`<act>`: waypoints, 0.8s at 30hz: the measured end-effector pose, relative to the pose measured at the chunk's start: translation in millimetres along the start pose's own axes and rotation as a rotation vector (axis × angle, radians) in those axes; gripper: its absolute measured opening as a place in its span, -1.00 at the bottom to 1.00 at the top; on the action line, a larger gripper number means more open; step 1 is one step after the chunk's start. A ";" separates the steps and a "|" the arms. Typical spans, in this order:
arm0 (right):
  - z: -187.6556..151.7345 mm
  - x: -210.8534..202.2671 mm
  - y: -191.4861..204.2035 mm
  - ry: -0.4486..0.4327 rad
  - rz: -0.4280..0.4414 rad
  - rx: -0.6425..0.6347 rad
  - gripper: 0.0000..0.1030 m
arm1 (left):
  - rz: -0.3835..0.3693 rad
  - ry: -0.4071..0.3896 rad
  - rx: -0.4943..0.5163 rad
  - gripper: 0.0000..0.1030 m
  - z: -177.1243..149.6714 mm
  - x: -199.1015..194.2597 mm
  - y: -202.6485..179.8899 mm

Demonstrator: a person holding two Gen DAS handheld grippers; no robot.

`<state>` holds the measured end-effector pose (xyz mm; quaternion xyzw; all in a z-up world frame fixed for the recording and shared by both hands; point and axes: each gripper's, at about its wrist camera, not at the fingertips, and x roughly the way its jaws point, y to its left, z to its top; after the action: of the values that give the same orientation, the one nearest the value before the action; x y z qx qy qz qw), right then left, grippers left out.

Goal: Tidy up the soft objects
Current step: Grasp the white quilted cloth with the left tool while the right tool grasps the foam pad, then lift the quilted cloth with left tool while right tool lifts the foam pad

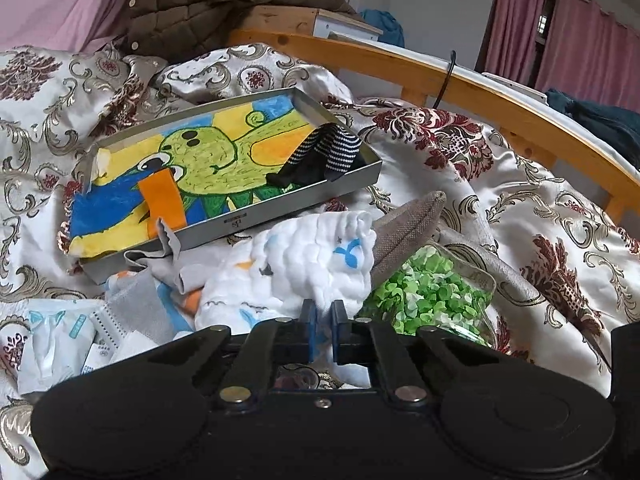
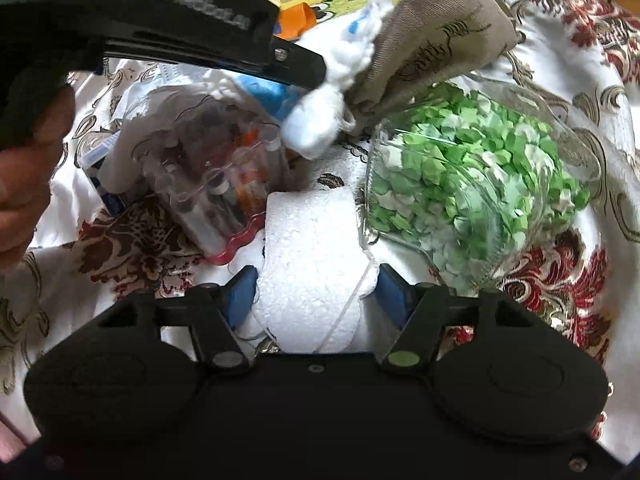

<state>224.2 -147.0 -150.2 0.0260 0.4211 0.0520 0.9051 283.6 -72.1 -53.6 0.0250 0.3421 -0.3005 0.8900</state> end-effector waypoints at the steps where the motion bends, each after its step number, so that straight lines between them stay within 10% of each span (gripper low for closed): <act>1: -0.4 0.7 -0.5 0.000 0.006 -0.010 0.09 | 0.006 0.003 -0.001 -0.89 0.5 -0.7 -0.8; 12: -2.8 -12.1 2.4 -0.009 -0.007 -0.016 0.06 | 0.049 -0.051 -0.066 -0.93 6.2 -32.4 -0.7; 24: -4.8 -86.9 -8.4 -0.228 0.028 0.016 0.06 | 0.105 -0.184 -0.103 -0.94 13.7 -94.2 -16.6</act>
<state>165.5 -165.4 -88.0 0.0451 0.3157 0.0581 0.9460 227.5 -40.3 18.4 -0.0304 0.2720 -0.2367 0.9322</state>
